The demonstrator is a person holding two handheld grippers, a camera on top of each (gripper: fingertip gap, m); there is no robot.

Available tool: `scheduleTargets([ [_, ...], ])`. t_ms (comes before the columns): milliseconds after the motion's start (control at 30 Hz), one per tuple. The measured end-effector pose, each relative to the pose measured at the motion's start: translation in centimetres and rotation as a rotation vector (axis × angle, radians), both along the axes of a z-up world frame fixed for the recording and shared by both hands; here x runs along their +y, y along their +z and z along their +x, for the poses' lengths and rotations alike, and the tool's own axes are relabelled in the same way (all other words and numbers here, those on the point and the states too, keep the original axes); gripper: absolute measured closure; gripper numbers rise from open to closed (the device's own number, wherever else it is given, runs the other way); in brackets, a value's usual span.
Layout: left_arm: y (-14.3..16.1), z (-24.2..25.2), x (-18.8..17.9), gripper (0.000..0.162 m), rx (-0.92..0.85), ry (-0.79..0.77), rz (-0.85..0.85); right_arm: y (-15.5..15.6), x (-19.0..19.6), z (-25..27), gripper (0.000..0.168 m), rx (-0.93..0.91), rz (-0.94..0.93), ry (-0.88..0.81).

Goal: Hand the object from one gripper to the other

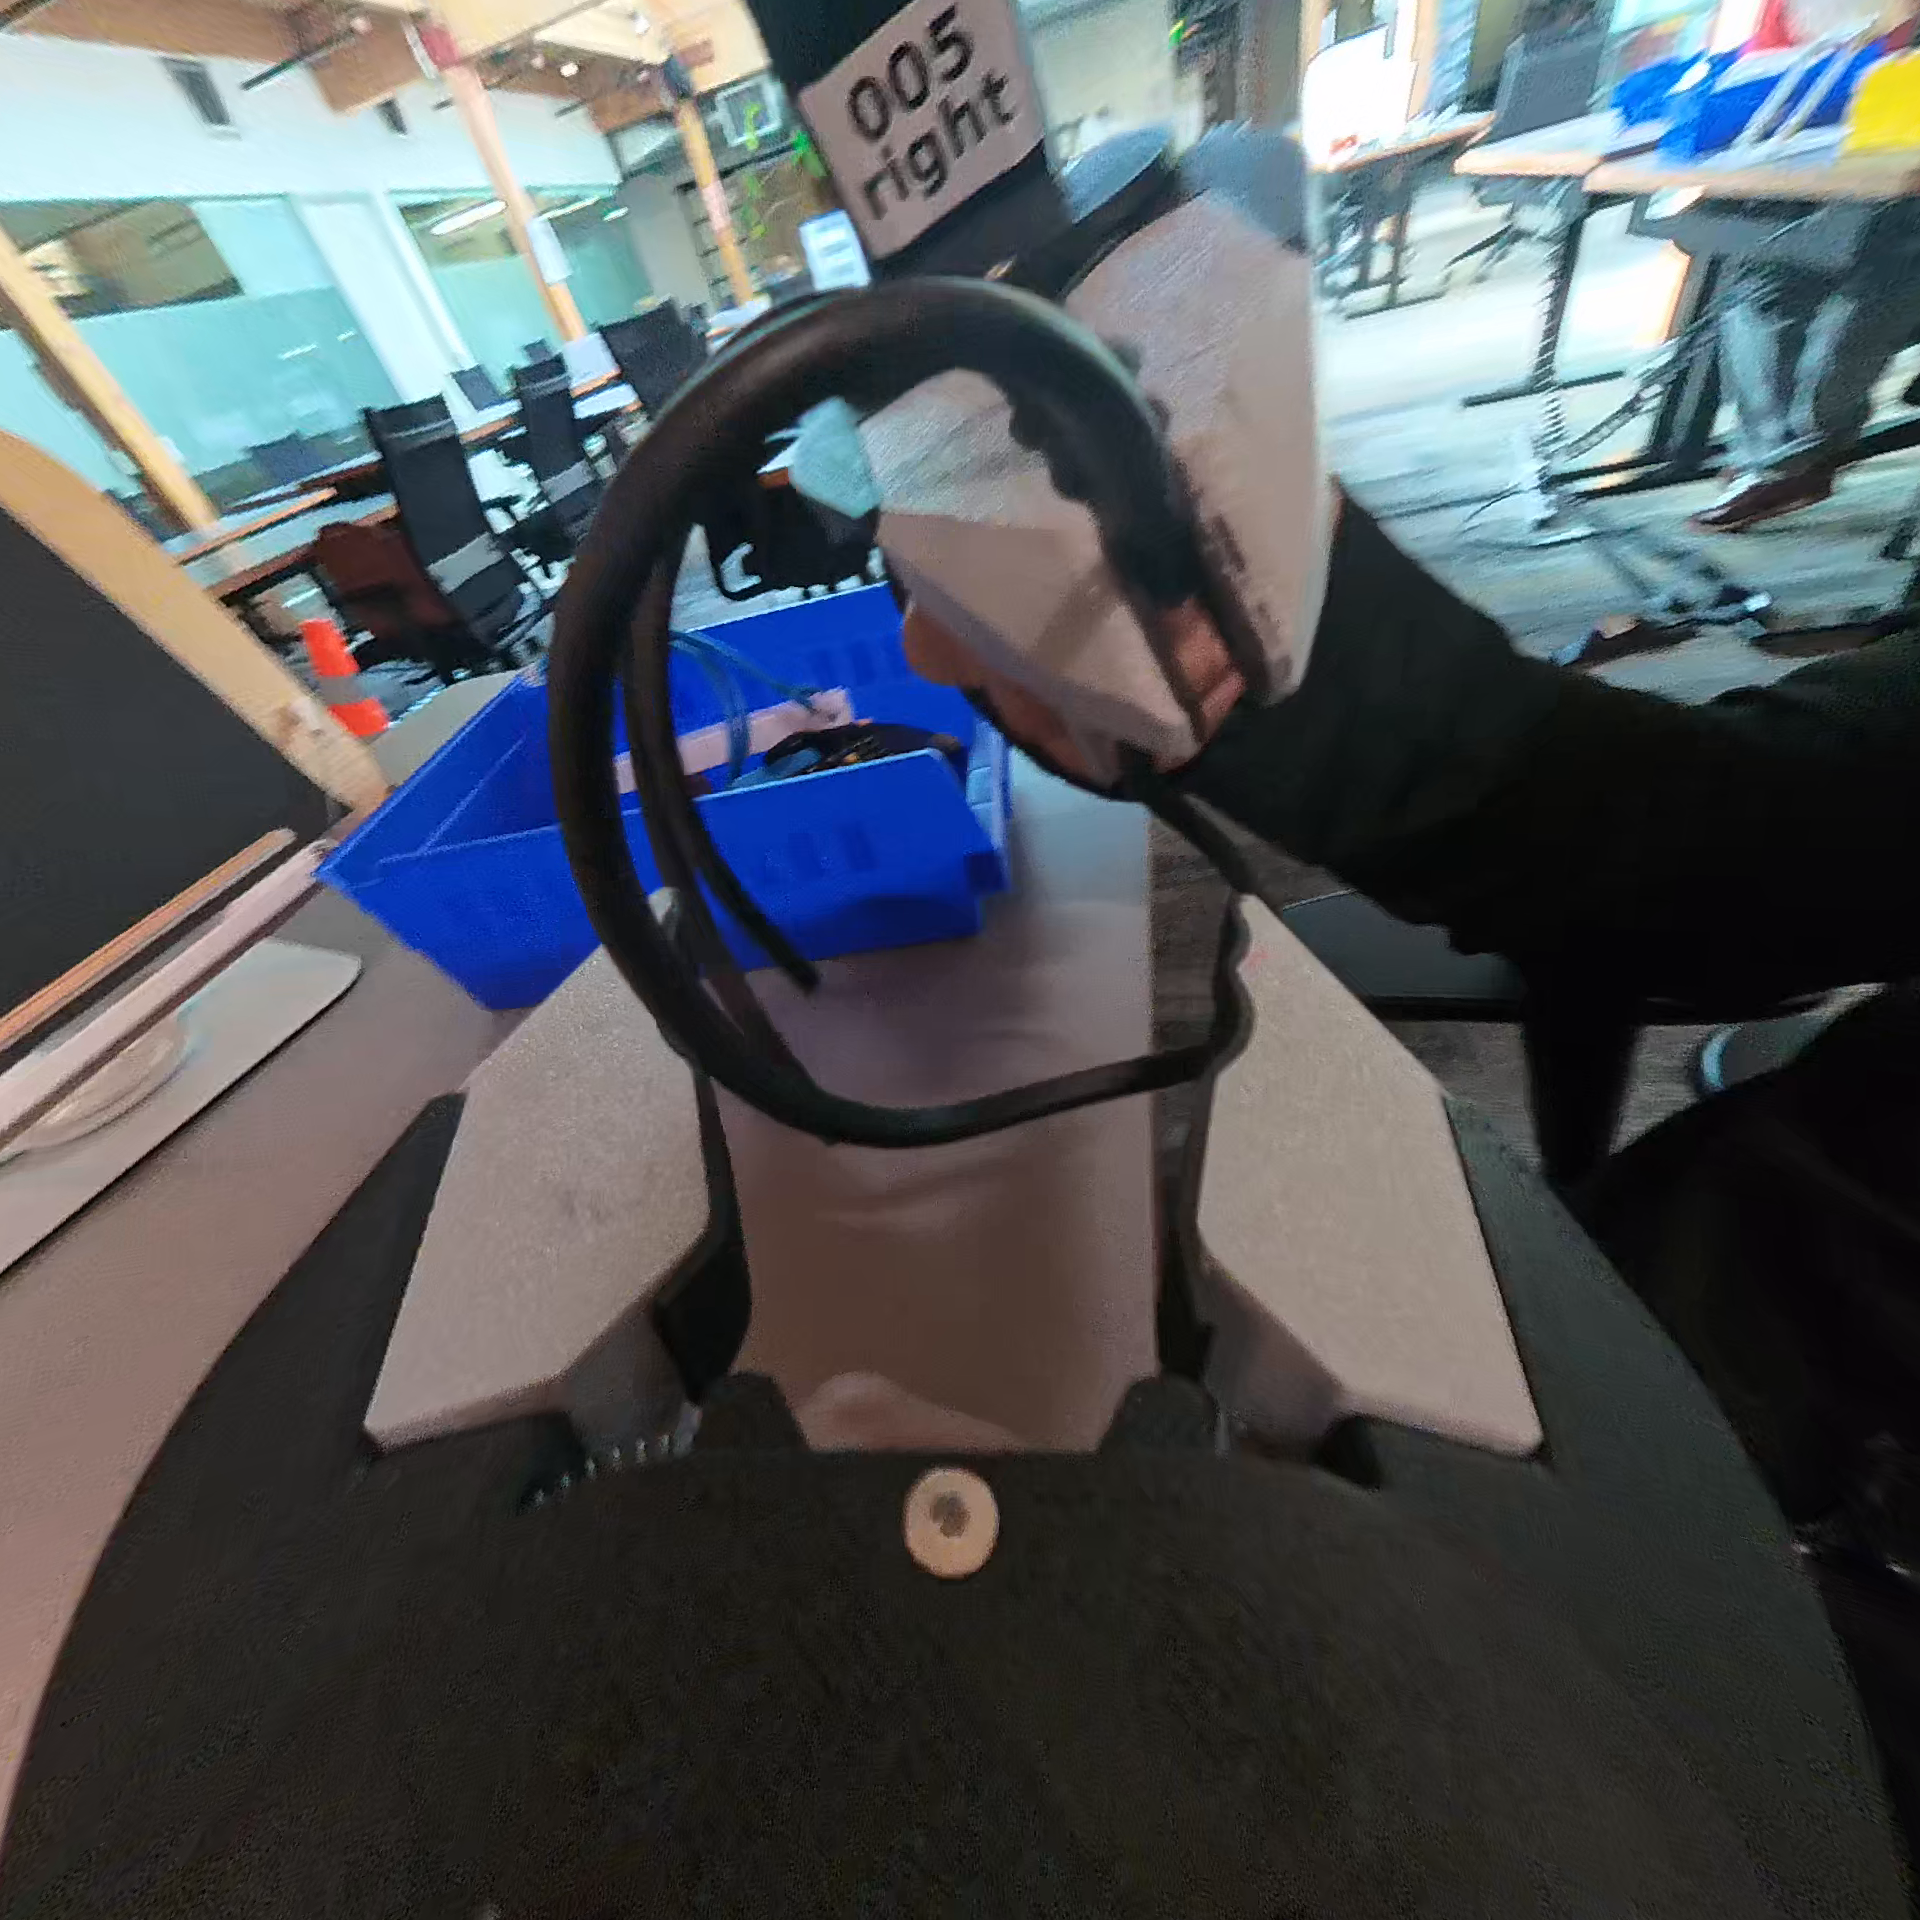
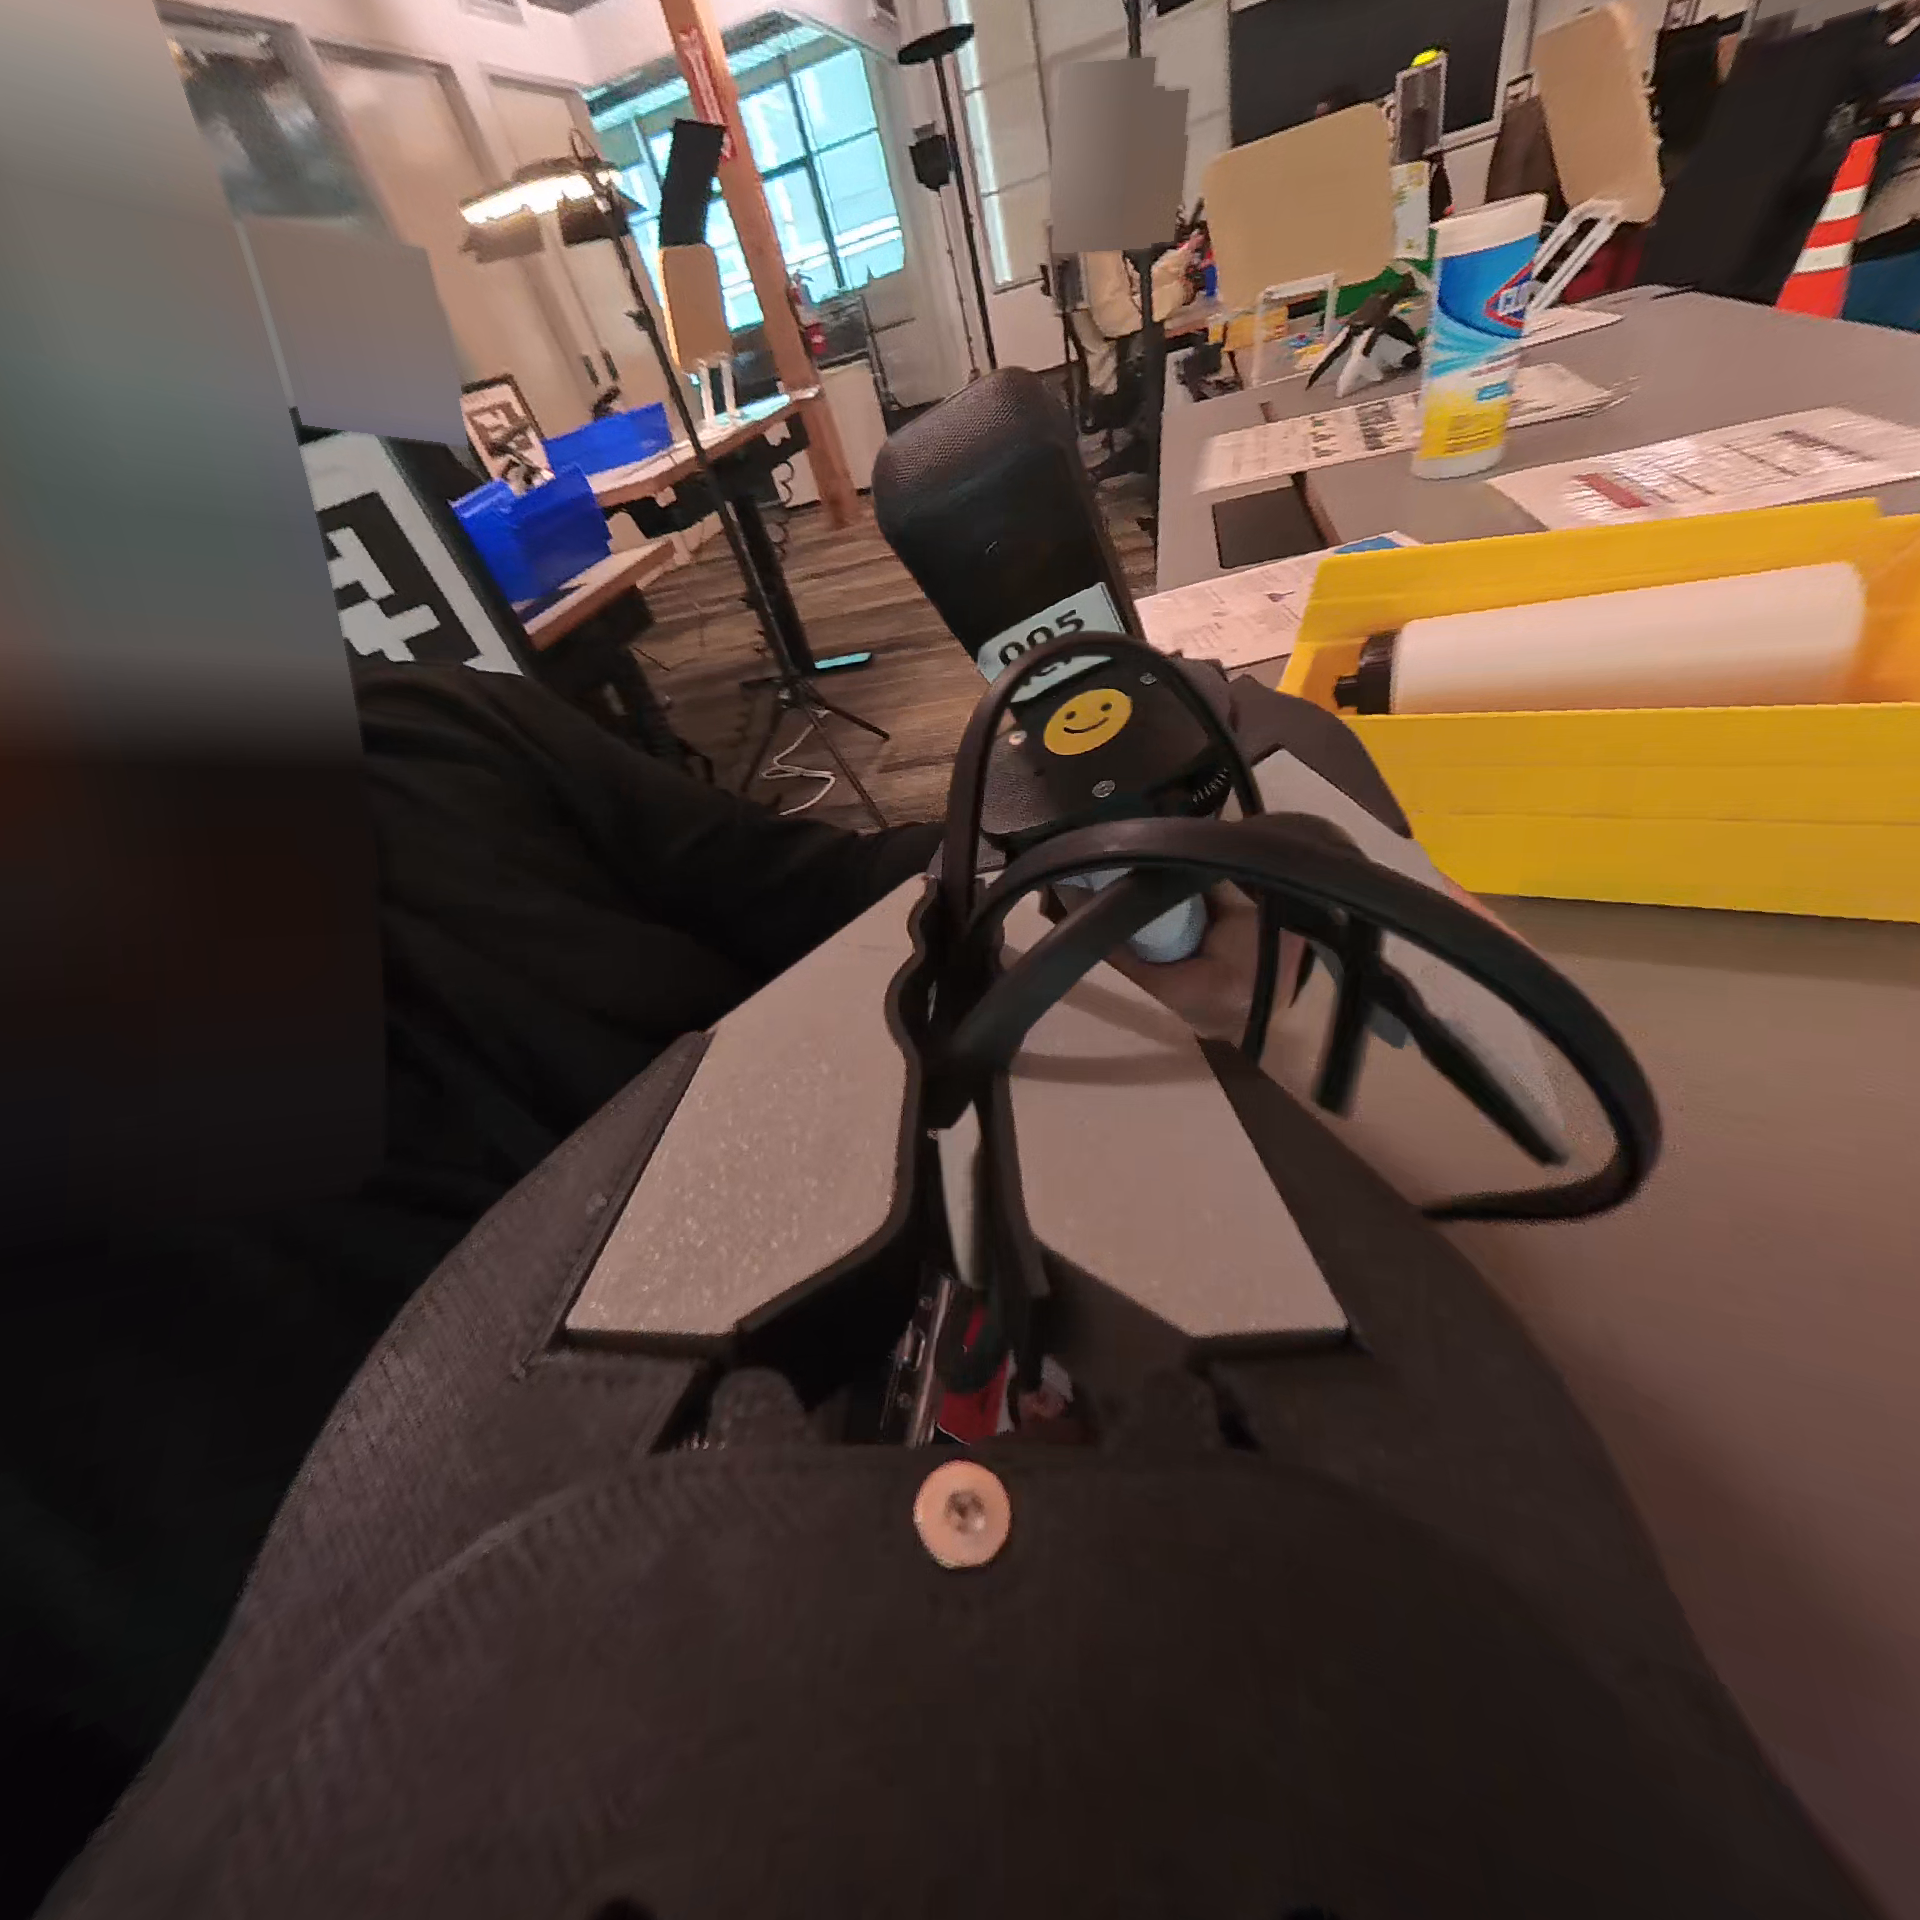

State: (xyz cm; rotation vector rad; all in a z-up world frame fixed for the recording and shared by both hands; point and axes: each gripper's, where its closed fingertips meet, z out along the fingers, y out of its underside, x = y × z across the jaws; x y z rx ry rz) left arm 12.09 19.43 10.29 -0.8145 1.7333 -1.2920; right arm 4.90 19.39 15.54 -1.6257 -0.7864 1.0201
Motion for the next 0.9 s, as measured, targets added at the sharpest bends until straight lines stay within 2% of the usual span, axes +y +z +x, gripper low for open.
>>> scheduleTargets([
  [200, -0.6, 0.1, -1.6, 0.063, 0.026, -0.057, -0.022, -0.3, -1.6, -2.1, 0.166, 0.036, -0.051, 0.157],
  [333, 0.0, -1.4, -4.3, 0.063, 0.034, -0.220, -0.115, -1.5, -0.1, -2.2, 0.166, -0.008, -0.073, 0.089],
  [400, -0.1, -1.7, -5.1, 0.066, 0.062, -0.252, -0.142, -1.6, 0.1, -2.1, 0.166, 0.007, -0.087, 0.090],
  [433, -0.1, -1.4, -5.1, 0.070, 0.062, -0.234, -0.146, -1.6, 0.1, -2.1, 0.166, 0.010, -0.092, 0.089],
  [533, -0.6, -0.1, -4.4, 0.099, 0.058, -0.139, -0.118, -1.6, -0.2, -2.3, 0.166, 0.009, -0.092, 0.108],
  [567, -0.8, 0.4, -3.9, 0.122, 0.056, -0.101, -0.097, -1.5, -0.5, -2.4, 0.166, 0.007, -0.089, 0.117],
  [633, -1.5, 0.6, -3.9, 0.140, 0.063, -0.100, -0.046, -1.5, -0.6, -2.4, 0.162, -0.010, -0.078, 0.110],
  [800, -2.4, 1.6, -0.9, 0.148, 0.045, 0.066, 0.152, -0.5, -1.3, -1.2, 0.163, 0.038, -0.086, 0.114],
  [900, -1.2, 1.7, -0.3, 0.150, -0.001, 0.102, 0.132, -0.3, -1.2, -0.6, 0.163, 0.059, -0.097, 0.098],
])
